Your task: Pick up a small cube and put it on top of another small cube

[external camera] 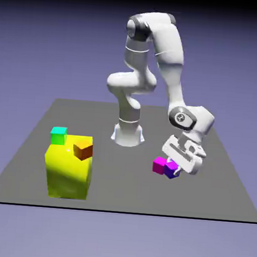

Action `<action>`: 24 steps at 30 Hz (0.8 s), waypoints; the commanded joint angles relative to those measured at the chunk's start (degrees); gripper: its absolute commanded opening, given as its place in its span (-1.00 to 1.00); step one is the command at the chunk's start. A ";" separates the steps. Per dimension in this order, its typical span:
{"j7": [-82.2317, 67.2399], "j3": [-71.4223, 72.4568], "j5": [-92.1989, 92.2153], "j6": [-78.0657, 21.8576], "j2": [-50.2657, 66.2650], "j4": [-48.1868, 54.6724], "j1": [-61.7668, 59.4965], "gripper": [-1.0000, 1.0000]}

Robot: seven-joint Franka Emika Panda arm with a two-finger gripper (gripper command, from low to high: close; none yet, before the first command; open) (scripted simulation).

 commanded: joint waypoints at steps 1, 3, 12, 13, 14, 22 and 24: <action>0.37 2.06 2.36 -0.65 -1.69 -1.18 -0.83 -1.00; 0.93 6.22 7.33 -2.02 -5.08 -3.55 -2.56 -1.00; 4.61 19.36 21.56 -5.87 -14.78 -11.53 -8.47 -1.00; 6.40 18.54 19.07 -5.11 -13.09 -11.56 -8.57 -1.00; 8.20 17.73 16.58 -4.35 -11.41 -11.58 -8.68 -1.00; 18.01 13.25 2.95 -0.16 -2.17 -11.72 -9.28 1.00; 14.43 14.88 7.92 -1.69 -5.54 -11.67 -9.06 1.00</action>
